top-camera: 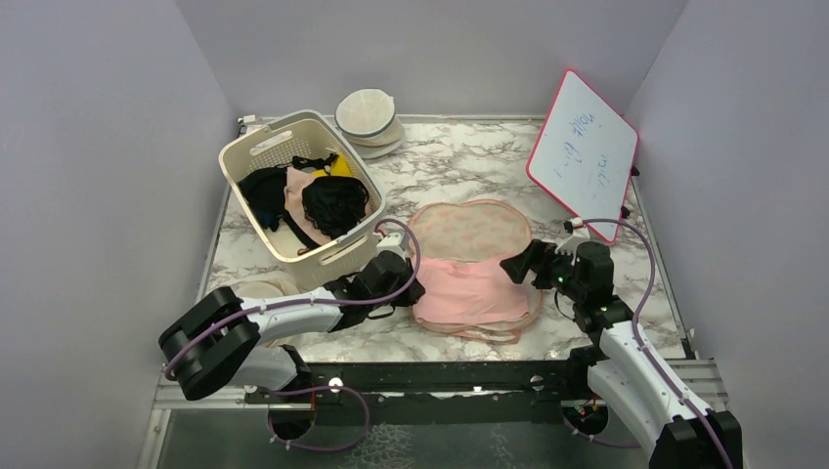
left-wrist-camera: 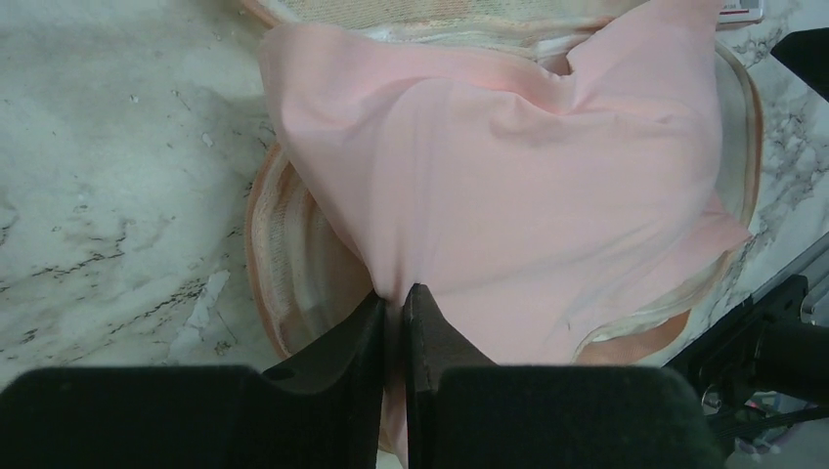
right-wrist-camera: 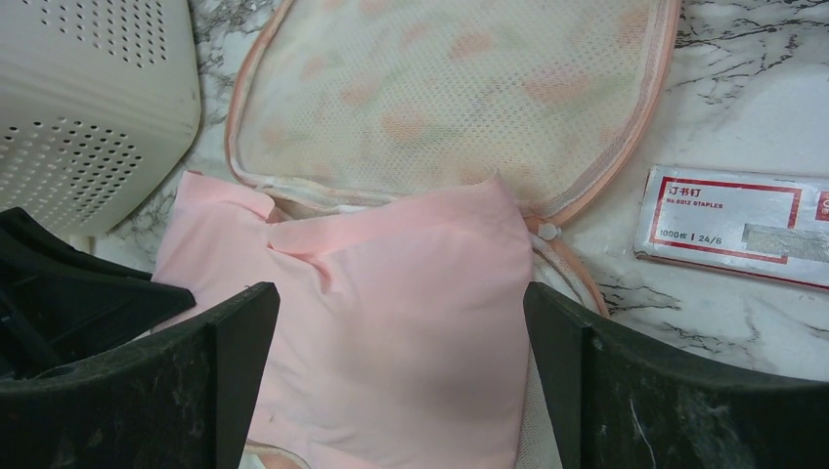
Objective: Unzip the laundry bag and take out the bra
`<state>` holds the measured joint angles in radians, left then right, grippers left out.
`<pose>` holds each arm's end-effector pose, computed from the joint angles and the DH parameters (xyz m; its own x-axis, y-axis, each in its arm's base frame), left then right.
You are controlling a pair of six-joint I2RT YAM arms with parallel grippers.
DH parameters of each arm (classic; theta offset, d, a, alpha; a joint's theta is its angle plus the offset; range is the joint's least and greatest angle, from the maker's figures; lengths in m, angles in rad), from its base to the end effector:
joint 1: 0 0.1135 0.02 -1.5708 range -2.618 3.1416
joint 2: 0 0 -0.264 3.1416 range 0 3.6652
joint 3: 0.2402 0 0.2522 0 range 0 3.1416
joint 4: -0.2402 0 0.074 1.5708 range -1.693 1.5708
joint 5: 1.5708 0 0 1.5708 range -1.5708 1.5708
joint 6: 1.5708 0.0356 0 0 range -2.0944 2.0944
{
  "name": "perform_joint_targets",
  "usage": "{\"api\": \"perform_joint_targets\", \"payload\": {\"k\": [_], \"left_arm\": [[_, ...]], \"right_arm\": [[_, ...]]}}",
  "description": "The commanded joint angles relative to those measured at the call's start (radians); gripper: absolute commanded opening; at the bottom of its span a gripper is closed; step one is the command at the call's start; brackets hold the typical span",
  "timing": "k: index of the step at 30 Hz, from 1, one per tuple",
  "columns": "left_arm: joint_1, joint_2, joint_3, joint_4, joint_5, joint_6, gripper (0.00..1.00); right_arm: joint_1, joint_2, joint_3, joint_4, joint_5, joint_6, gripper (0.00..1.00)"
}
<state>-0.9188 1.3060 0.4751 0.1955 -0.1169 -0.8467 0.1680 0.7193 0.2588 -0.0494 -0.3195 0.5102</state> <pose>0.1540 -0.1949 0.1629 -0.7873 -0.1948 -0.5850 0.2155 0.8020 -0.5570 0.1574 0.0380 0.1797 -0.6294 0.3635 -0.6868 -0.1394 0.8167 0.5600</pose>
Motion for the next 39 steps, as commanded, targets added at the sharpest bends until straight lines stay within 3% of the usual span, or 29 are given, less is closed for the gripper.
{"api": "perform_joint_targets", "payload": {"k": [1,14,24,31,39], "left_arm": [[-0.003,-0.049,0.045,-0.012,-0.003,0.025,0.00],[-0.003,-0.209,0.297,-0.284,-0.039,0.260,0.00],[0.022,-0.208,0.578,-0.505,-0.073,0.404,0.00],[0.144,-0.145,0.810,-0.576,-0.008,0.475,0.00],[0.355,-0.058,1.036,-0.629,0.057,0.451,0.00]], "right_arm": [[-0.004,-0.009,-0.012,0.044,-0.021,-0.012,0.94],[-0.004,-0.024,-0.013,0.036,0.000,-0.004,0.97],[-0.004,-0.015,-0.013,0.034,0.005,0.002,0.98],[-0.004,-0.005,-0.010,0.033,0.003,0.002,0.98],[-0.004,-0.009,-0.012,0.036,-0.001,0.002,0.98]]}}
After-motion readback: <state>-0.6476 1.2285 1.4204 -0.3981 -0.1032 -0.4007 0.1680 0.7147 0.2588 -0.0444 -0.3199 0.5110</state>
